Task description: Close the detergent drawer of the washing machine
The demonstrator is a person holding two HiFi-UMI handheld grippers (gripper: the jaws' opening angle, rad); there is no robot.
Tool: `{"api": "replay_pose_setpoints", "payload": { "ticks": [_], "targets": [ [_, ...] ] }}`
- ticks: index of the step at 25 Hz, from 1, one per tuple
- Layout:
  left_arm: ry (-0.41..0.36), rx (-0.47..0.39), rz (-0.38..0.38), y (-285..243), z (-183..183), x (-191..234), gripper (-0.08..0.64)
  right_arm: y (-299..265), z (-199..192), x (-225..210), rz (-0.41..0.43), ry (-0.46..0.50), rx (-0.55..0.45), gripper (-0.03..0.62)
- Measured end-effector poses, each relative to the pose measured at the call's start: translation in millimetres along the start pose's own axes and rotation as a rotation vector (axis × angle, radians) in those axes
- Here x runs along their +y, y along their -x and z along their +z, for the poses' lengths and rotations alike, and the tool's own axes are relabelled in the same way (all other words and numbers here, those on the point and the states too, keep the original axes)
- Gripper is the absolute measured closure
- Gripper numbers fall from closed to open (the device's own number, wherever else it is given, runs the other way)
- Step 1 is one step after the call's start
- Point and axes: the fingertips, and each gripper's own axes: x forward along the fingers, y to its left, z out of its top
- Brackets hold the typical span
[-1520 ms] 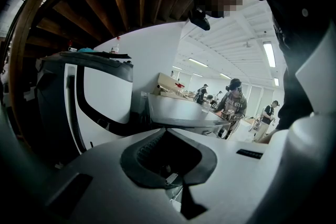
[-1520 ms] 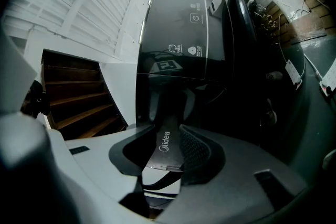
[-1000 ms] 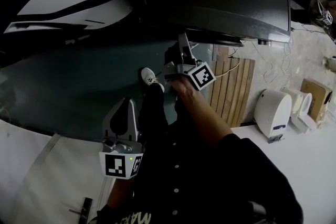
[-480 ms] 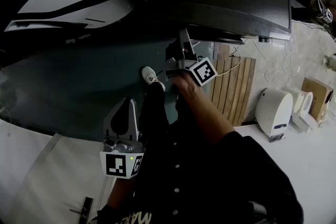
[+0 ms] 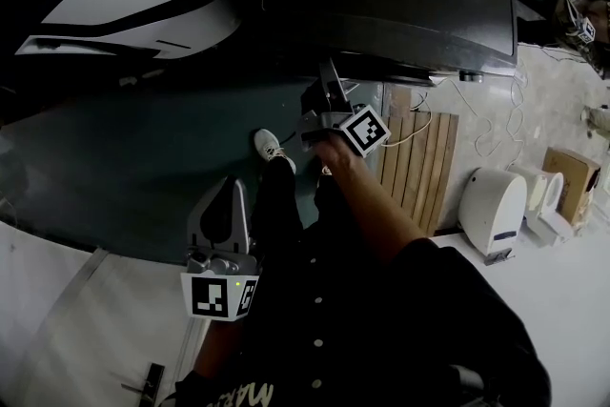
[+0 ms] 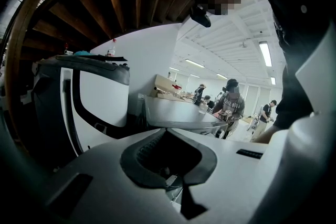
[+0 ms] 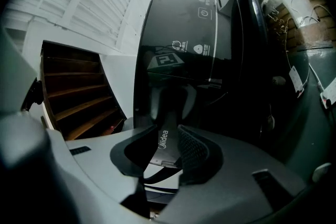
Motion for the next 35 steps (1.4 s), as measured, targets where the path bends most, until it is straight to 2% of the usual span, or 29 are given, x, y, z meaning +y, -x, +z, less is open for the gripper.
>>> {"api": "replay_pose_setpoints", "payload": {
  "ticks": [4, 6, 9, 11, 14, 16, 19, 23, 27, 32, 35],
  "targets": [
    [-0.009, -0.021, -0.002, 2, 10, -5, 0.555, 2, -1, 7, -0.007, 0.071, 0.068, 0.470],
    [-0.018, -0.031, -0.003, 4, 16, -6, 0.555, 3, -6, 13, -0.014, 0.112, 0.114, 0.513],
    [-0.033, -0.056, -0.004, 2, 25, -6, 0.555, 2, -12, 24, -0.017, 0.188, 0.193, 0.535],
    [-0.042, -0.069, -0.010, 1, 30, -7, 0.555, 5, -9, 37, 0.009, 0.248, 0.225, 0.538],
    [-0.059, -0.090, -0.016, -1, 39, -8, 0.555, 13, -1, 57, 0.059, 0.264, 0.249, 0.538],
    [-0.067, -0.100, -0.013, -1, 44, -9, 0.555, 20, 0, 65, 0.064, 0.319, 0.295, 0.538],
    [-0.079, -0.119, -0.013, -1, 51, -12, 0.555, 31, 2, 79, 0.068, 0.437, 0.372, 0.538],
    [-0.095, -0.141, -0.029, -4, 60, -16, 0.555, 43, 10, 116, 0.123, 0.619, 0.415, 0.538],
    [-0.116, -0.160, -0.050, -7, 70, -23, 0.555, 55, 19, 145, 0.144, 0.807, 0.463, 0.538],
    [-0.130, -0.200, -0.059, -8, 85, -29, 0.555, 72, 38, 184, 0.162, 1.086, 0.452, 0.538],
    [-0.139, -0.226, -0.065, -8, 95, -32, 0.555, 80, 50, 212, 0.181, 1.200, 0.394, 0.538]
  ]
}}
